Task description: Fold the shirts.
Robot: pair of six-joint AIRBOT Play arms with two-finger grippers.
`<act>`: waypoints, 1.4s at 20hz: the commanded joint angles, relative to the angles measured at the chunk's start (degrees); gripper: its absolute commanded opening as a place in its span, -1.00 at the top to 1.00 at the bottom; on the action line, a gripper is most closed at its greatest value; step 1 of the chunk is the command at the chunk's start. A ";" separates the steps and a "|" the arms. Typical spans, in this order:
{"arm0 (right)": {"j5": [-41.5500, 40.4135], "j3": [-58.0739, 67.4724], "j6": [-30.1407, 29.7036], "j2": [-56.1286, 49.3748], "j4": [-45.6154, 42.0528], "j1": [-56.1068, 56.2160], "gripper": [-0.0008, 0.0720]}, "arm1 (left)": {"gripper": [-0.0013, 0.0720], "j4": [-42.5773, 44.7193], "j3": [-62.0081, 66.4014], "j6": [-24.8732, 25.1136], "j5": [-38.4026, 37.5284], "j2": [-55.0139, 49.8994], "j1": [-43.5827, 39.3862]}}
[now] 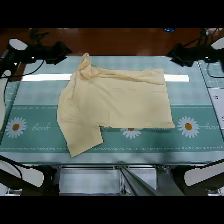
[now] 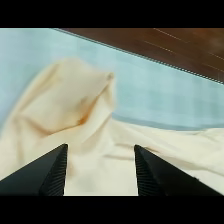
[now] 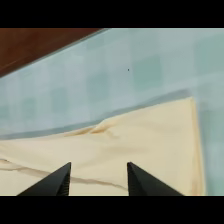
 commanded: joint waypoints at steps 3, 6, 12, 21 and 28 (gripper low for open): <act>22.08 6.36 0.74 3.26 -6.93 -13.90 -0.14 | -0.42 7.85 2.73 -3.04 -30.86 1.92 16.52; 26.60 -5.33 0.04 10.51 -18.82 -18.64 -0.14 | -0.42 11.30 -11.13 -0.92 -31.95 10.12 22.56; 5.27 -50.36 -9.90 30.60 -2.43 -20.83 -0.17 | -0.42 3.61 -51.84 9.16 -16.94 25.42 25.49; 9.16 -57.83 -15.41 35.10 4.59 -20.83 -0.17 | -0.42 2.60 -56.96 9.25 -14.40 23.15 22.38; 9.38 -57.66 -15.47 35.10 7.23 -21.27 -0.17 | 0.11 1.11 -56.33 7.58 -11.65 19.21 12.17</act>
